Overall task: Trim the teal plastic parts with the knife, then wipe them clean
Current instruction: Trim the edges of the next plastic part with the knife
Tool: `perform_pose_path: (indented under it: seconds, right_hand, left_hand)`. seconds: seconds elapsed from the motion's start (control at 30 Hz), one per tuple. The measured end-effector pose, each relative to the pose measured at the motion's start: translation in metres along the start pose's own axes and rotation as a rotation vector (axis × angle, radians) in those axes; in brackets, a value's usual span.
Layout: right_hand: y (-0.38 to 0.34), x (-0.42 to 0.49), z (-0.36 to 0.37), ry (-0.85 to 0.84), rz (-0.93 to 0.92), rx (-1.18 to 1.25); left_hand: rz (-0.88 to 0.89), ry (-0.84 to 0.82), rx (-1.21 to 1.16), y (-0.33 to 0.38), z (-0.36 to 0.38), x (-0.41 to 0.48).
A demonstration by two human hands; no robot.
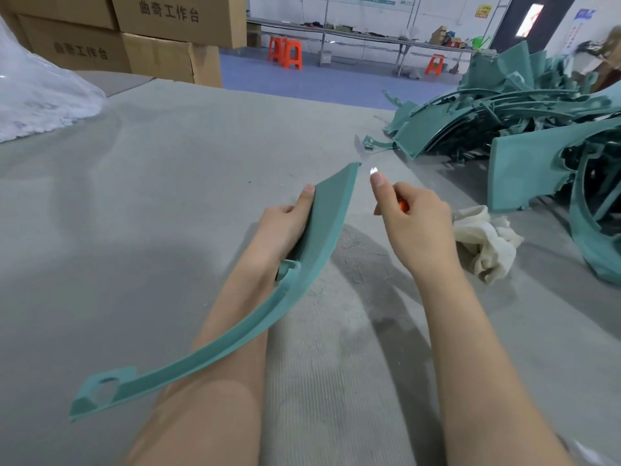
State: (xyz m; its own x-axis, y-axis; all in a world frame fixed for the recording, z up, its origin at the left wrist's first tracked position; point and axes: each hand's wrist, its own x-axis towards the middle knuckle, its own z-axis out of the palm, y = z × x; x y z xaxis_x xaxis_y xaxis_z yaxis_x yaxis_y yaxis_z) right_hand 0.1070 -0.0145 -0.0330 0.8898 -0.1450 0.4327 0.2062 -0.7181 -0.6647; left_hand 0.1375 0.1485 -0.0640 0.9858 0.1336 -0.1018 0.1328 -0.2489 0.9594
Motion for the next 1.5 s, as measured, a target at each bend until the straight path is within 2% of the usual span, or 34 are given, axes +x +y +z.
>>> perform_pose_path:
  seconds: [0.07,0.2,0.3,0.37,0.6,0.8,1.13,1.33,1.5]
  right_hand:
    - [0.001,0.001,0.001,0.007,0.045,0.072]
    - [-0.004,0.001,-0.006,-0.105,0.145,0.510]
    - [-0.009,-0.001,-0.008,-0.224,0.120,0.754]
    - [-0.011,-0.002,-0.006,-0.265,0.092,0.816]
    - [-0.013,-0.004,-0.007,-0.196,0.056,0.796]
    - [-0.018,-0.004,-0.005,-0.085,0.011,0.664]
    - [-0.017,-0.005,-0.008,-0.082,-0.030,0.616]
    - [-0.016,-0.003,-0.004,-0.008,0.008,0.549]
    - [-0.010,0.001,0.003,0.070,0.118,0.441]
  left_hand:
    - [-0.007,0.028,-0.014,-0.002,-0.002,0.001]
    - [-0.003,0.044,0.037,-0.004,0.000,0.004]
    - [-0.003,0.044,0.047,-0.006,0.001,0.006]
    - [-0.008,0.047,0.059,-0.007,0.001,0.008]
    - [-0.017,-0.024,0.109,-0.007,0.000,0.006]
    - [-0.004,-0.038,0.115,-0.006,0.001,0.005]
    - [-0.014,-0.041,0.151,-0.006,0.001,0.006]
    - [-0.016,-0.017,0.123,-0.005,0.004,0.006]
    - [-0.020,-0.014,0.084,-0.005,0.002,0.005]
